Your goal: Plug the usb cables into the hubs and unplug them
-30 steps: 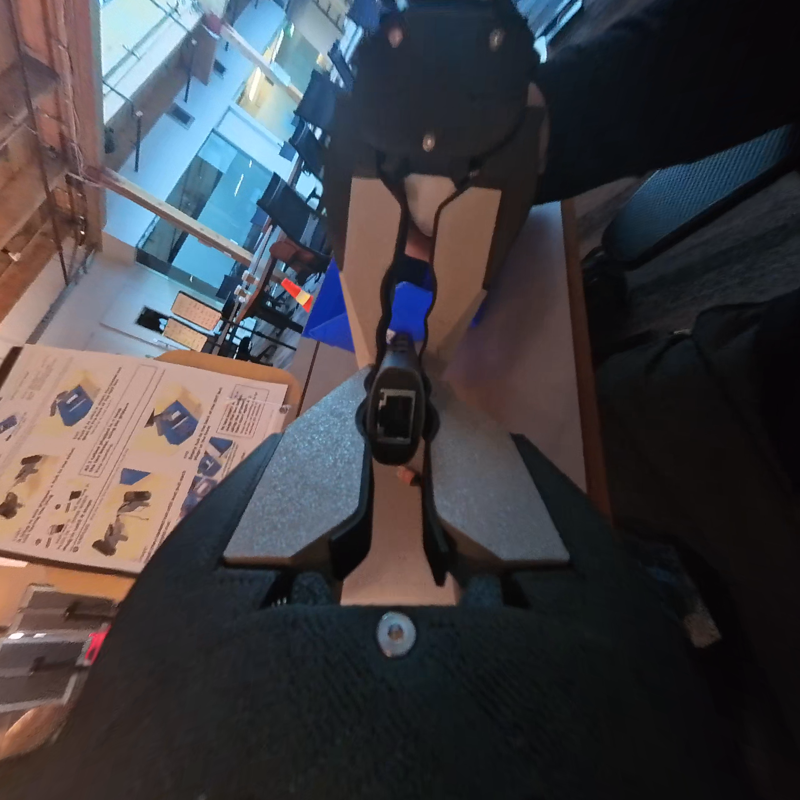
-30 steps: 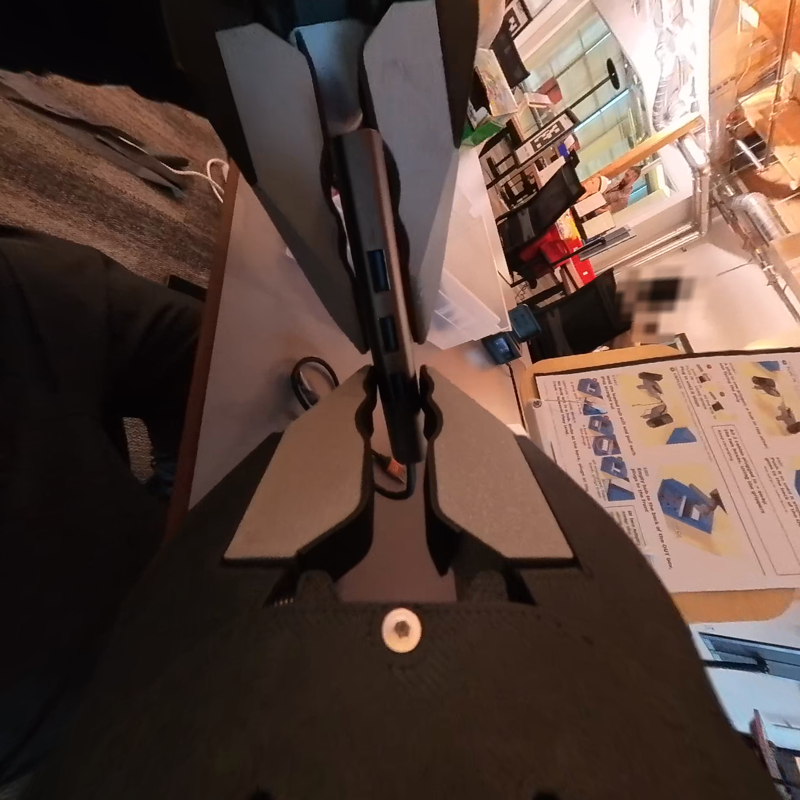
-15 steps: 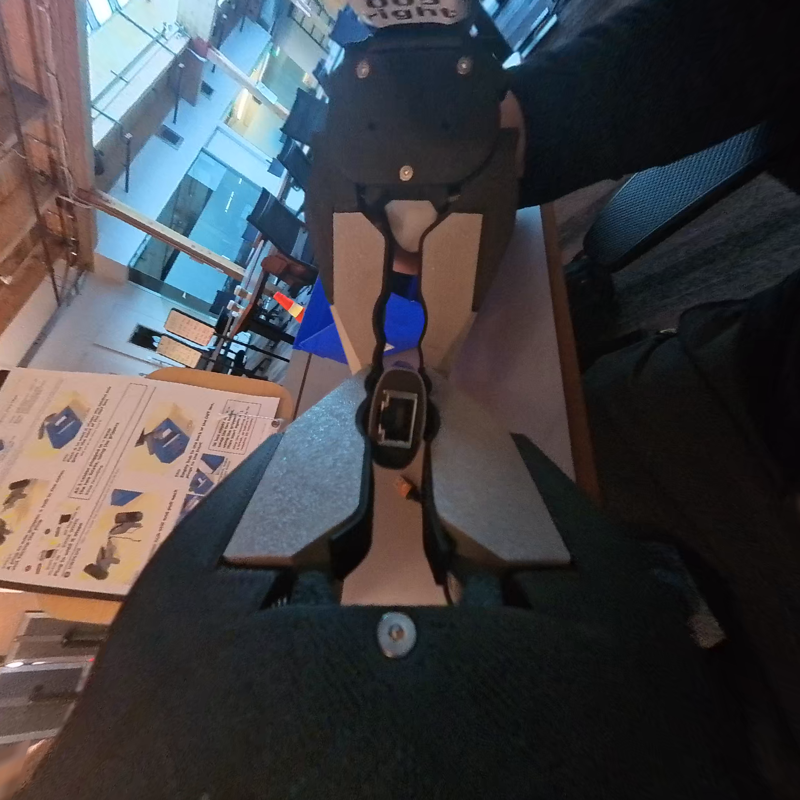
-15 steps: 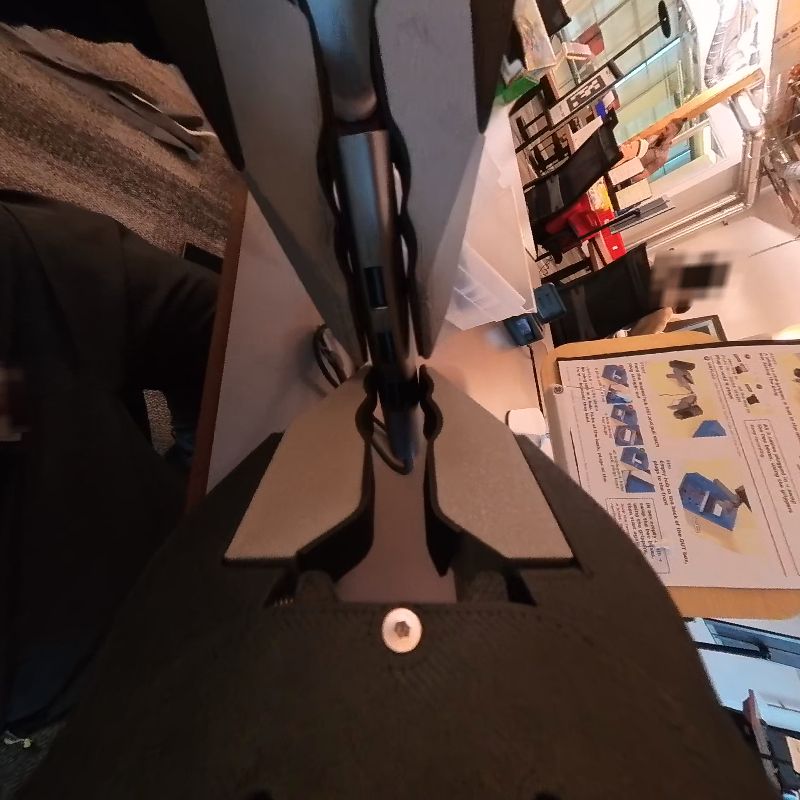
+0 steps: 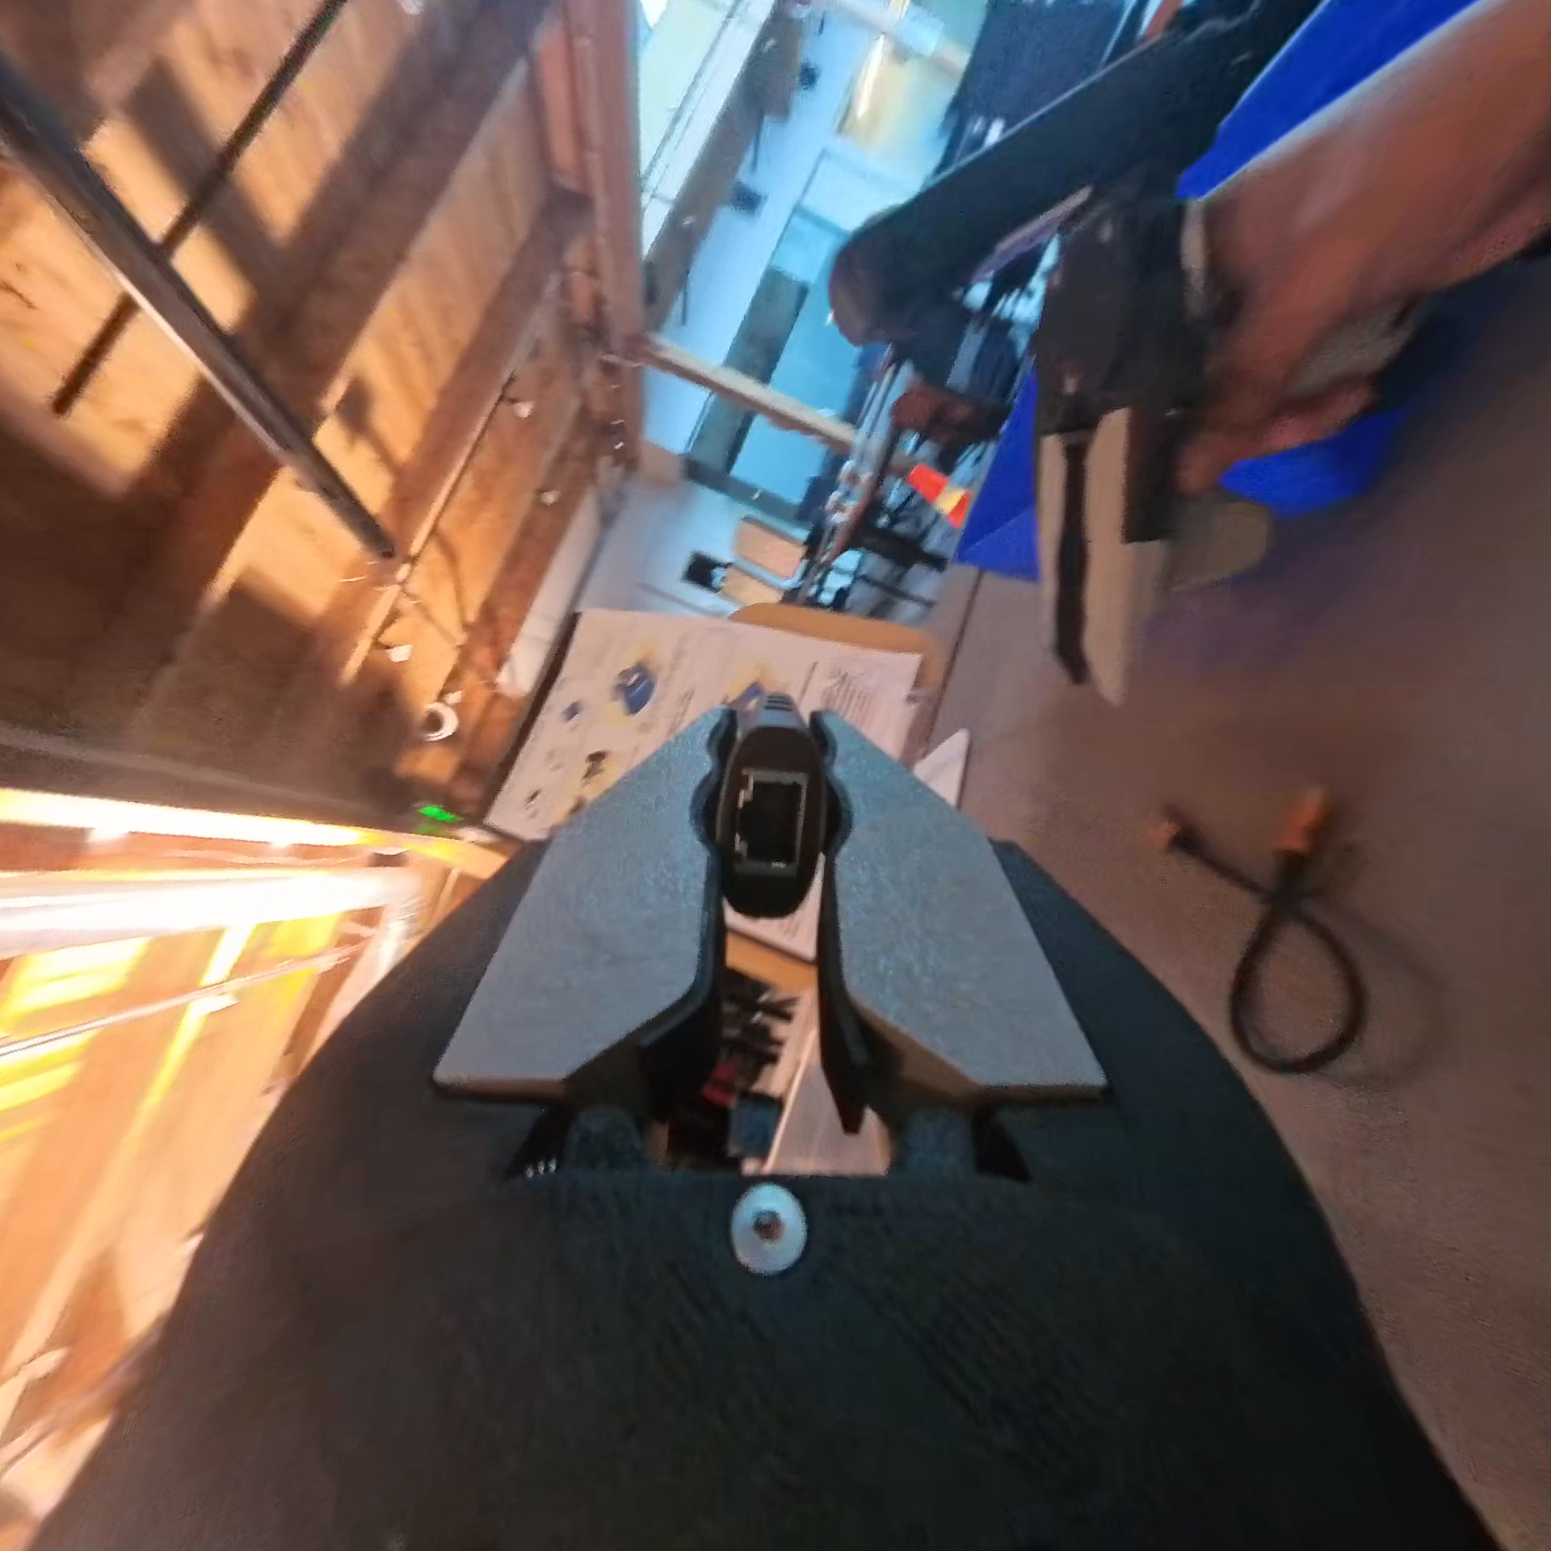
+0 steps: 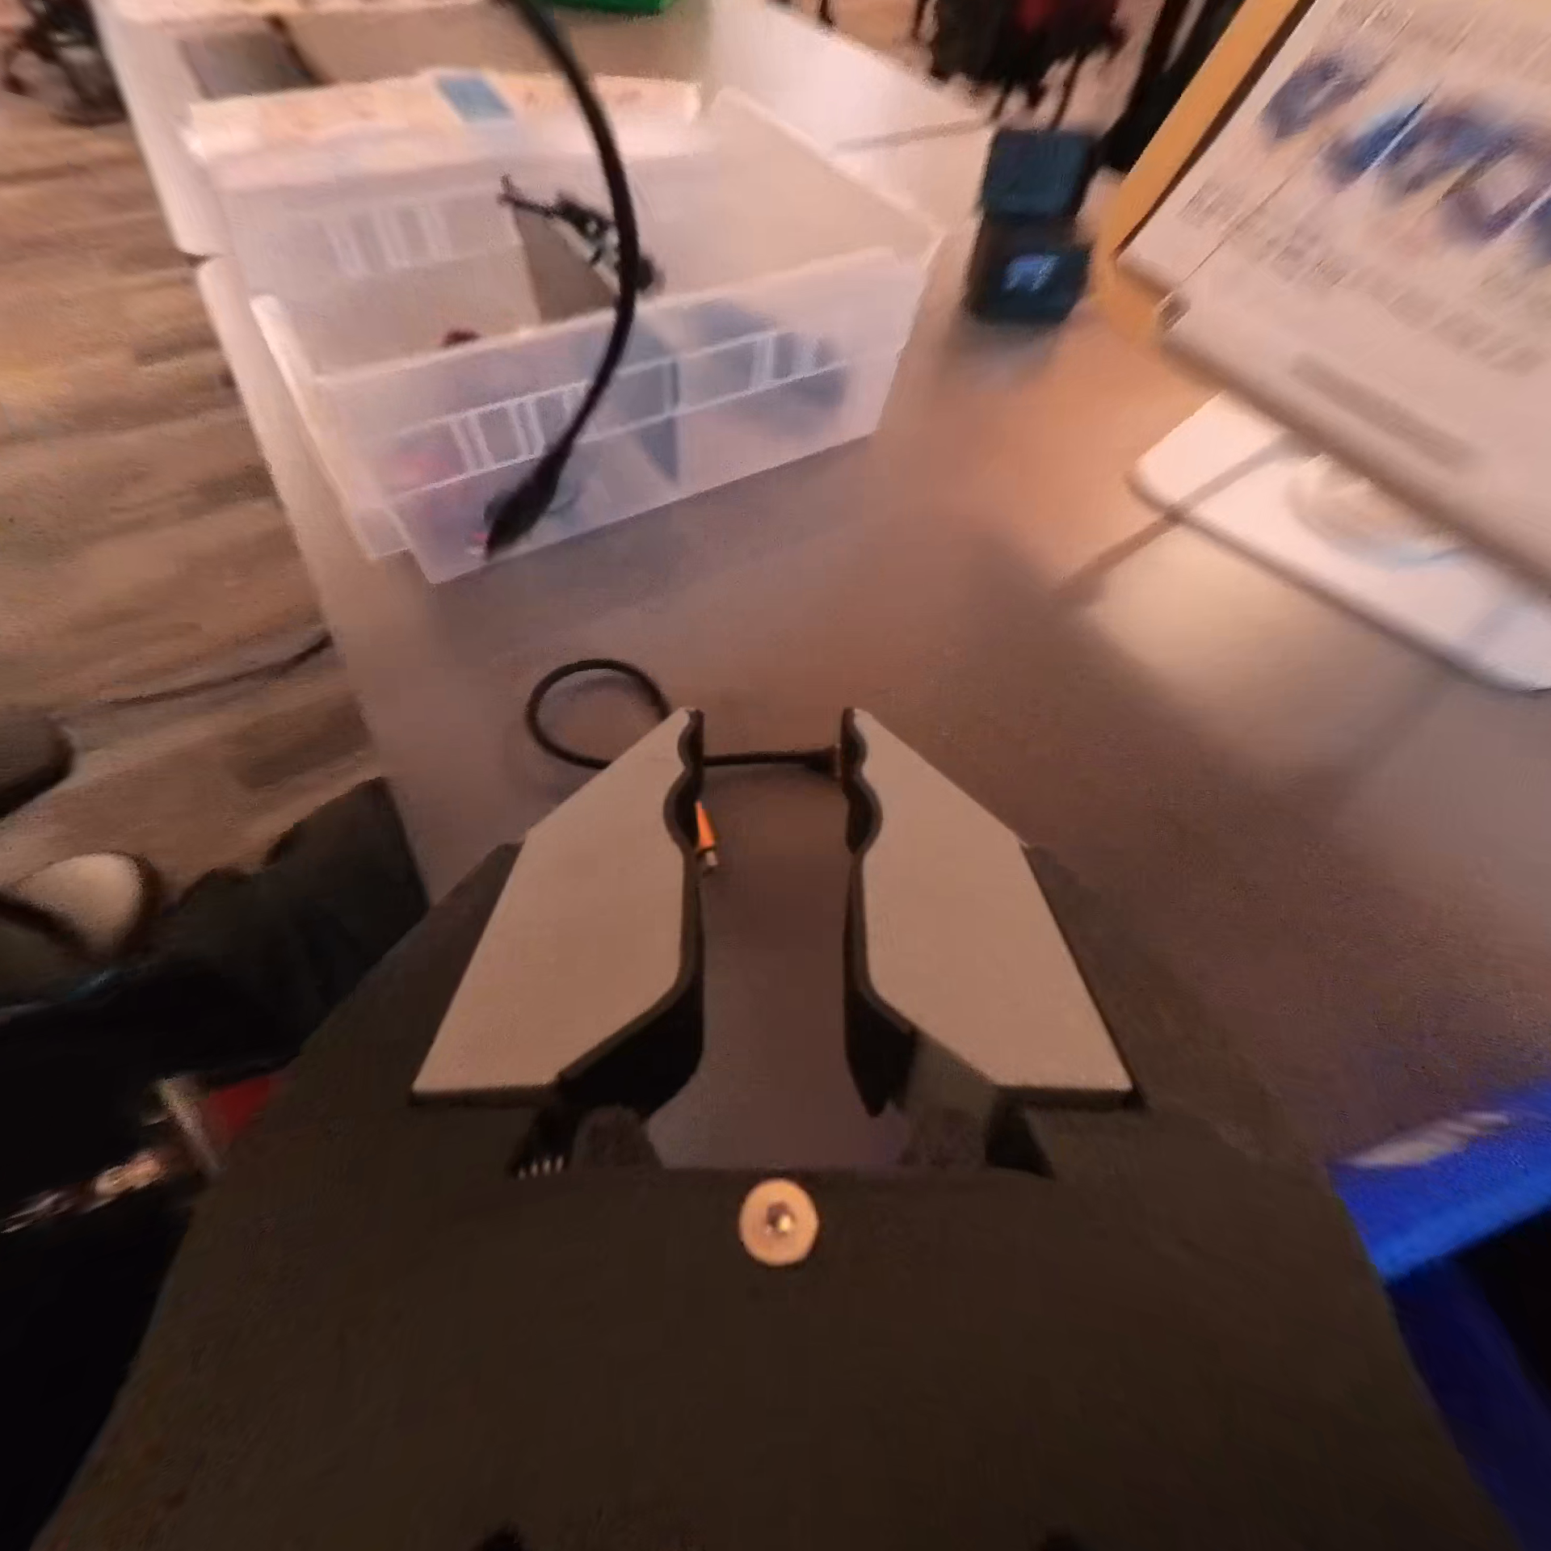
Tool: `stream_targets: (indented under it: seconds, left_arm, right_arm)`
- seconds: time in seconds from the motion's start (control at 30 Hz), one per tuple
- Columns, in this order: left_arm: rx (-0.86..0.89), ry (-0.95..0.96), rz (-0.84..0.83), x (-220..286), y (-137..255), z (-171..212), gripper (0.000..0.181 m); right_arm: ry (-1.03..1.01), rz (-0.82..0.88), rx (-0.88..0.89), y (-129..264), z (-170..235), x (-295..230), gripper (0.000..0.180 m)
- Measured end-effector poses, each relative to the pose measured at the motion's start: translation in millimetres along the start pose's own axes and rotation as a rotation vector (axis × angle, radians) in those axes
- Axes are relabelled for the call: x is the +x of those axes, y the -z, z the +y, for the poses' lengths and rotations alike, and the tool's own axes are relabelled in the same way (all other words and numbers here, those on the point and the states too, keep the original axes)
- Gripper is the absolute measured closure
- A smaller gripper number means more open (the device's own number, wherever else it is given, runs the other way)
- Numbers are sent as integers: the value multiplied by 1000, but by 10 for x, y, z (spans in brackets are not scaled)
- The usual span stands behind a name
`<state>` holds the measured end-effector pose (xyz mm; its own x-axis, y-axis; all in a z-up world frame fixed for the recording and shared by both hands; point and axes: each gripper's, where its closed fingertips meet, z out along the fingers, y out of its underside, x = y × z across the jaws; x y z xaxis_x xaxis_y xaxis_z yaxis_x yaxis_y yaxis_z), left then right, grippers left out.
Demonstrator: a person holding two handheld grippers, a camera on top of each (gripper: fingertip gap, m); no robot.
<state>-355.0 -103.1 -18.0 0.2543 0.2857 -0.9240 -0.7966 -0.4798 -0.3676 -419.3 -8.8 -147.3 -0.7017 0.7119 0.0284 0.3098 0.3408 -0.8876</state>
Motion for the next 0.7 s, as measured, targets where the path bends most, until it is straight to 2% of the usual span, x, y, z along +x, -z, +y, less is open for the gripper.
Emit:
stream_targets:
  seconds: [0.03,0.1,0.2,0.33,0.43,0.53,0.6,0.7]
  left_arm:
    - [-29,-30,-11,1,22,51,166]
    - [-56,-30,9,98,30,144,166]
    - [-87,43,28,234,-49,316,167]
    - [-106,136,8,282,-169,478,168]
    - [-130,129,35,368,-234,553,166]
    - [-186,73,57,396,-281,684,167]
    - [-149,100,74,378,-308,656,167]
    - [-84,179,52,309,-361,596,167]
  right_arm:
    - [-16,-6,-37,-102,74,-26,146]
    - [-3,24,-66,-301,146,-64,131]
    - [12,-62,-76,-579,159,-298,148]
    - [57,-216,-207,-800,320,-500,159]
    - [119,-349,-297,-750,511,-679,167]
    - [213,-279,-390,-652,729,-474,168]
    - [235,-222,-450,-532,825,-273,173]
    - [201,-172,-566,-314,881,-120,163]
